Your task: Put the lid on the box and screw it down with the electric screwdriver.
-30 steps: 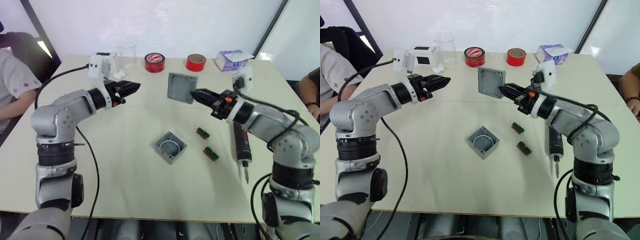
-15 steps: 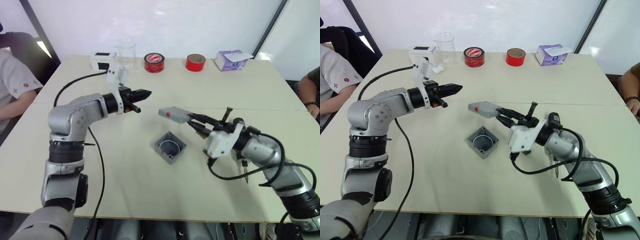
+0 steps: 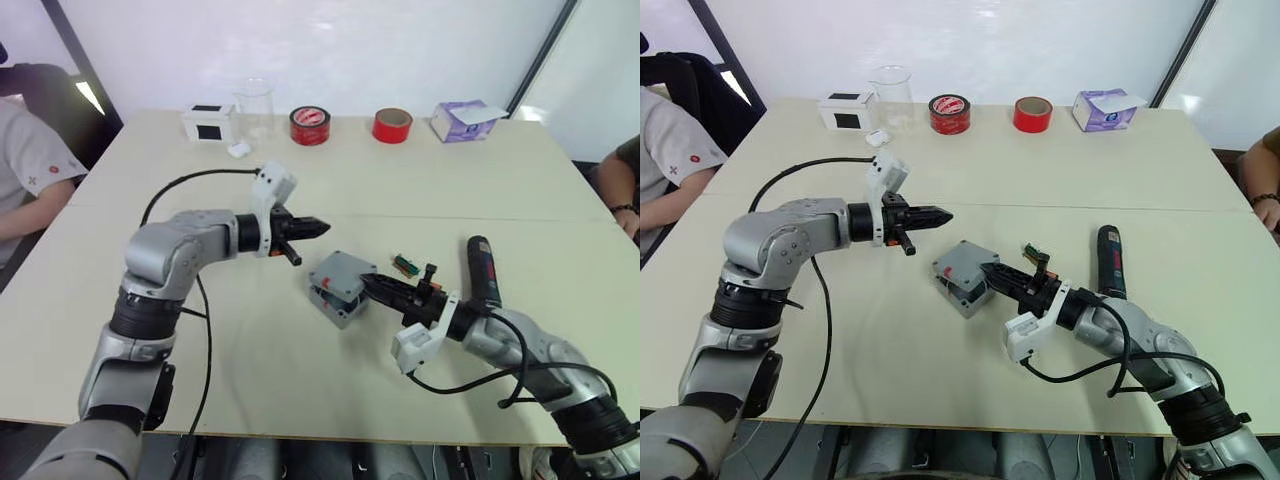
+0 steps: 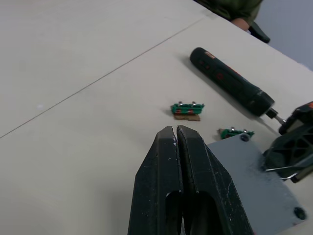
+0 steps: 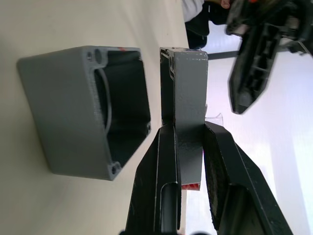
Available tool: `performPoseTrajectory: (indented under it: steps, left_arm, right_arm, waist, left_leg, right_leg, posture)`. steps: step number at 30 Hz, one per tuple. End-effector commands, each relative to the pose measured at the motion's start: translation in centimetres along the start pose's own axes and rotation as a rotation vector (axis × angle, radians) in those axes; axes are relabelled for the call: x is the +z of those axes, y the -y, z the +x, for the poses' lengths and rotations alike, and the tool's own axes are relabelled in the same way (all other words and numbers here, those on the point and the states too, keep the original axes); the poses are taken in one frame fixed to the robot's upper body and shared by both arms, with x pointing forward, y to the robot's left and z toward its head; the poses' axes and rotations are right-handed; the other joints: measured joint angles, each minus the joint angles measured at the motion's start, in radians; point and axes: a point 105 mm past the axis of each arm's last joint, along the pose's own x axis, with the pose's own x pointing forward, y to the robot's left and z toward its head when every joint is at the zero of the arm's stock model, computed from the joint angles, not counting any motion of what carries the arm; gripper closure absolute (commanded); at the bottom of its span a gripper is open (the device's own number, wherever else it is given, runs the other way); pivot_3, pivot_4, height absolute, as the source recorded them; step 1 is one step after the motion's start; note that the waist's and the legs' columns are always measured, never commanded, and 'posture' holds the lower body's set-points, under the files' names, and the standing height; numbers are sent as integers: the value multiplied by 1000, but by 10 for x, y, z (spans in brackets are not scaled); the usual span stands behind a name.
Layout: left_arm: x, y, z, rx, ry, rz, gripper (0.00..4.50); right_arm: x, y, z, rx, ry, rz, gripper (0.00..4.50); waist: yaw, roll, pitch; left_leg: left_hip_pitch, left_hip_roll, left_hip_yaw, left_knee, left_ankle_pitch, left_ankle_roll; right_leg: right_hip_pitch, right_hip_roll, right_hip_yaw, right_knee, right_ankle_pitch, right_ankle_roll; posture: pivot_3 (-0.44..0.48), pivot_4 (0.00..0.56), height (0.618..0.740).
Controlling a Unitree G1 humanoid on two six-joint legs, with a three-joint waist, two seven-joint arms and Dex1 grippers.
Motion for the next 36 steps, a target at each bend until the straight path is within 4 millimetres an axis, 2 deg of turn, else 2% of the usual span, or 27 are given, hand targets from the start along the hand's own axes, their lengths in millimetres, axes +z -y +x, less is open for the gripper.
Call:
performPoseTrajectory:
  steps: [1, 9, 23, 27, 33, 35, 36]
  left_arm:
    - [-2, 7, 0, -22, -16, 67, 4442]
    - [-18, 12, 2, -46, -85, 116, 4442]
    - [-27, 15, 10, -60, -122, 150, 4442]
    - [-38, 19, 13, -80, -173, 187, 4442]
    - [-75, 33, 21, -145, -320, 231, 4442]
    - [-86, 33, 22, -146, -361, 240, 4500]
    - [-92, 33, 22, -144, -382, 244, 4500]
  right_arm:
    - [1, 6, 0, -49, -7, -14, 4353]
    - [10, -7, 1, -16, 4, 6, 4353]
    - [5, -19, 4, 19, -37, 25, 4353]
    - [7, -23, 2, 34, -39, 34, 4353]
    - [12, -25, 2, 44, -30, 47, 4353]
    - [12, -25, 1, 45, -31, 51, 3337]
    - [12, -25, 1, 44, -35, 57, 2966]
  waist:
    - [-1, 0, 0]
    - [0, 0, 0]
    - [-1, 0, 0]
    - [0, 0, 0]
    - [0, 0, -1]
    - [1, 0, -1]
    - [1, 0, -1]
  left_leg:
    - [0, 0, 0, 0, 0, 0]
    - [1, 0, 0, 0, -1, 2]
    - [2, 0, 0, 0, -1, 2]
    - [2, 0, 0, 0, -1, 2]
    - [6, 0, 0, 0, -2, 3]
    - [10, 0, 0, 0, -2, 4]
    - [16, 0, 0, -2, -3, 5]
  right_leg:
    - [0, 0, 0, 0, 0, 0]
    - [0, 0, 0, 0, 0, 0]
    - [1, 0, 0, 1, 0, 0]
    - [2, 0, 0, 1, 0, 0]
    - [6, 0, 0, 0, -2, -3]
    - [10, 0, 0, 0, -2, -4]
    - [16, 0, 0, -2, -3, -4]
  posture:
    - [0, 150, 740]
    - [0, 150, 740]
    - [0, 150, 740]
    - [0, 150, 740]
    - [0, 150, 740]
    - [0, 150, 740]
    - [0, 150, 740]
